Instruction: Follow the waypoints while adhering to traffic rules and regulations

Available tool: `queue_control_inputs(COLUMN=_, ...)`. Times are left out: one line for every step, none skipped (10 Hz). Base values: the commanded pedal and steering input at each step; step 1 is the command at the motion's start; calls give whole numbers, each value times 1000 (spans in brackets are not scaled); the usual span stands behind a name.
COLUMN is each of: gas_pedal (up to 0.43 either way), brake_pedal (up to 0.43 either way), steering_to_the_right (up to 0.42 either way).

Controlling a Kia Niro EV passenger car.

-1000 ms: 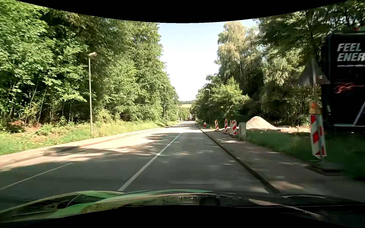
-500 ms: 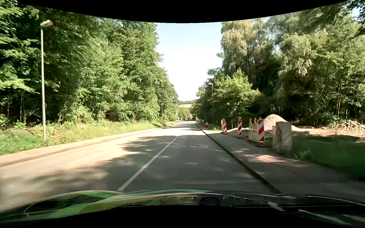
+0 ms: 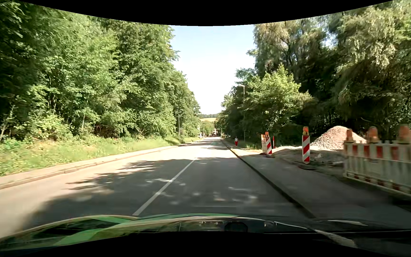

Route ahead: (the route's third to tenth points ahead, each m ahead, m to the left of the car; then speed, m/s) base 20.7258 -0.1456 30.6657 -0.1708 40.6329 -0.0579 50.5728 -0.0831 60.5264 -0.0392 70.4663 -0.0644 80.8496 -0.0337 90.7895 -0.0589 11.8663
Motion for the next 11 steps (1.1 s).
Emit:
queue_control_inputs(gas_pedal=0, brake_pedal=0, steering_to_the_right=-4)
queue_control_inputs(gas_pedal=0, brake_pedal=0, steering_to_the_right=-4)
queue_control_inputs(gas_pedal=0, brake_pedal=0, steering_to_the_right=-4)
queue_control_inputs(gas_pedal=0, brake_pedal=0, steering_to_the_right=-4)
queue_control_inputs(gas_pedal=0, brake_pedal=0, steering_to_the_right=-4)
queue_control_inputs(gas_pedal=0, brake_pedal=0, steering_to_the_right=-4)
queue_control_inputs(gas_pedal=0, brake_pedal=0, steering_to_the_right=-4)
queue_control_inputs(gas_pedal=0, brake_pedal=0, steering_to_the_right=-4)
queue_control_inputs(gas_pedal=20, brake_pedal=0, steering_to_the_right=-4)
queue_control_inputs(gas_pedal=28, brake_pedal=0, steering_to_the_right=-4)
queue_control_inputs(gas_pedal=39, brake_pedal=0, steering_to_the_right=-4)
